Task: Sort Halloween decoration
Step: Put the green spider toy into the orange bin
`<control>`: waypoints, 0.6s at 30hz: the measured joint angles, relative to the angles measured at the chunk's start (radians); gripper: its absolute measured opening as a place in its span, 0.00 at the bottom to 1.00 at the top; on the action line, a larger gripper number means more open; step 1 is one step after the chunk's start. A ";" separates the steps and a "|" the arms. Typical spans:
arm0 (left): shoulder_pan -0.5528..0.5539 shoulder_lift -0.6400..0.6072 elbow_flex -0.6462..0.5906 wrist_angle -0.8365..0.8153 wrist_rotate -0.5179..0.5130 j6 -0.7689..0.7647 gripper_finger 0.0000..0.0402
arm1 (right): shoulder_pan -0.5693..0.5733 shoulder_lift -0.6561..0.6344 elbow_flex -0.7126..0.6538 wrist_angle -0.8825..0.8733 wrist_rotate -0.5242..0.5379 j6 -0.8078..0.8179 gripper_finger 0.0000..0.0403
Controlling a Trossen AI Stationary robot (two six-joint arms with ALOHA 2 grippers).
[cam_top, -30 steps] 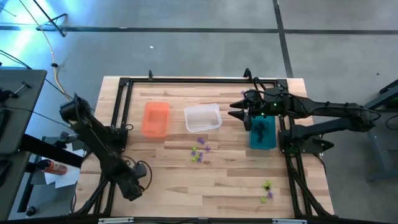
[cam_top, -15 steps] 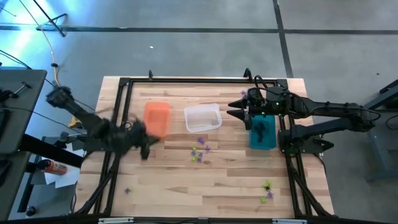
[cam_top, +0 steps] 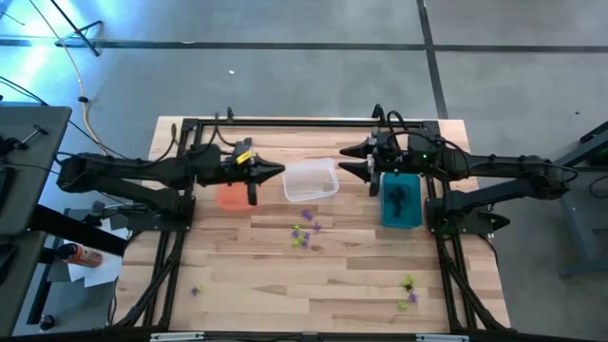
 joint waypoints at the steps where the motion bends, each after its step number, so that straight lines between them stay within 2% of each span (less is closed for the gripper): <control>1: 0.006 0.012 0.000 0.013 0.013 -0.006 0.00 | 0.000 0.004 0.000 0.001 0.000 -0.004 0.46; 6: 0.009 0.031 0.000 0.016 0.054 -0.033 0.00 | 0.000 0.011 0.000 0.000 0.000 -0.004 0.46; 15: 0.011 0.030 0.000 0.038 0.066 -0.031 0.00 | 0.000 0.011 0.000 0.000 -0.001 -0.015 0.46; 18: 0.039 0.003 0.000 -0.026 0.072 -0.045 0.00 | 0.000 0.011 0.000 0.000 -0.001 -0.013 0.46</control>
